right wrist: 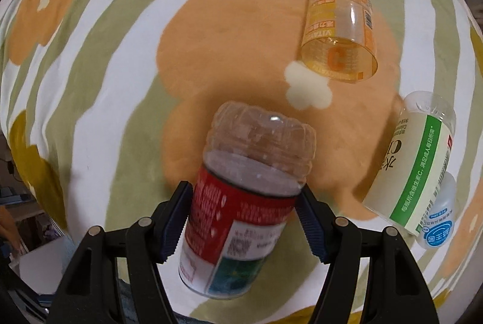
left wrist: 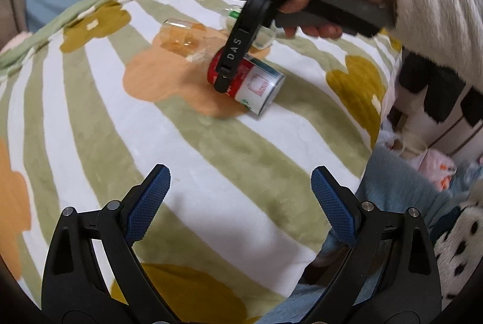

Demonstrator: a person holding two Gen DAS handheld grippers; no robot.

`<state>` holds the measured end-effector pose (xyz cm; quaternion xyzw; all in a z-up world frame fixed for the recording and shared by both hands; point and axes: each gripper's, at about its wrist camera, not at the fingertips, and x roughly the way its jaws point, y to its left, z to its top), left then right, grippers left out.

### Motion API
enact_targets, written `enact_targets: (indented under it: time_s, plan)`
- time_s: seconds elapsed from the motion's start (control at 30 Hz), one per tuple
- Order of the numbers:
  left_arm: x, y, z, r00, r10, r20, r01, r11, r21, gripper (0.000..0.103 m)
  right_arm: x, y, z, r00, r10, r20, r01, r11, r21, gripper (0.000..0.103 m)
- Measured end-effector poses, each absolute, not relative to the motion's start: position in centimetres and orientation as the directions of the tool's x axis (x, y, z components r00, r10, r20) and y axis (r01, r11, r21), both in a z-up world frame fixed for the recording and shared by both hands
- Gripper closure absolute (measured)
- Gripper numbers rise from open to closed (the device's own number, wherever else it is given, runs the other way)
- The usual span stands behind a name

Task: Flip cup upside down
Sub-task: 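Lift and rotate the bottle with the right tool, cap pointing down, then stand the bottle on the blanket and open the right tool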

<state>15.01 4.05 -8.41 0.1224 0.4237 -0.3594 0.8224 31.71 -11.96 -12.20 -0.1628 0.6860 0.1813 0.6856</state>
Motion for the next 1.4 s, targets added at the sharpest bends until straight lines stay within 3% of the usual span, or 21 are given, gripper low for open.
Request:
enact_targets:
  time_s: [0.13, 0.3, 0.53, 0.6, 0.63, 0.83, 0.93, 1.0, 1.13, 1.23, 1.4]
  plan:
    - [15.4, 4.2, -8.2, 0.381, -0.502, -0.776, 0.686, 0.717, -0.127, 0.009, 32.6, -13.9, -12.4, -0.045, 0.121, -0.992, -0.359, 0.925, 0.129, 0.031]
    - [15.1, 3.8, -8.4, 0.375, -0.501, -0.78, 0.7, 0.705, -0.117, 0.009, 33.0, -16.5, -12.7, -0.038, 0.223, -0.974, -0.226, 0.947, 0.226, 0.03]
    - [14.7, 3.0, -8.6, 0.367, -0.49, -0.791, 0.717, 0.69, -0.095, 0.009, 31.6, -17.6, -12.5, 0.023, 0.172, -0.985, -0.271, 0.949, 0.16, 0.03]
    - [14.7, 2.8, -8.5, 0.365, -0.488, -0.793, 0.719, 0.689, -0.093, 0.009, 31.2, -17.7, -12.1, 0.059, 0.175, -0.983, -0.28, 0.948, 0.152, 0.037]
    - [14.7, 2.8, -8.5, 0.366, -0.488, -0.792, 0.719, 0.689, -0.093, 0.009, 31.1, -18.1, -11.9, 0.07, 0.178, -0.982, -0.284, 0.947, 0.151, 0.046]
    - [14.7, 2.8, -8.3, 0.388, -0.492, -0.779, 0.697, 0.71, -0.101, 0.009, 30.7, -20.0, -9.5, 0.156, 0.222, -0.963, -0.313, 0.935, 0.165, 0.046]
    - [14.8, 3.4, -8.2, 0.435, -0.496, -0.752, 0.647, 0.753, -0.122, 0.009, 28.0, -21.7, -6.2, 0.354, 0.271, -0.895, -0.354, 0.925, 0.14, 0.046]
    - [15.0, 3.9, -8.2, 0.467, -0.513, -0.72, 0.599, 0.783, -0.17, 0.009, 25.2, -22.8, -4.4, 0.493, 0.349, -0.797, -0.373, 0.912, 0.168, 0.046]
    - [15.1, 4.5, -8.4, 0.513, -0.534, -0.673, 0.502, 0.822, -0.269, 0.009, 21.7, -24.9, -5.3, 0.671, 0.403, -0.622, -0.363, 0.91, 0.198, 0.046]
    - [14.1, 4.4, -8.1, 0.606, -0.475, -0.638, 0.435, 0.869, -0.234, 0.009, 20.3, -24.9, -7.2, 0.731, 0.375, -0.57, -0.304, 0.927, 0.22, 0.046]
    - [13.3, 3.4, -8.0, 0.628, -0.422, -0.654, 0.414, 0.893, -0.178, 0.009, 18.9, -24.2, -8.5, 0.761, 0.367, -0.535, -0.304, 0.93, 0.206, 0.046]
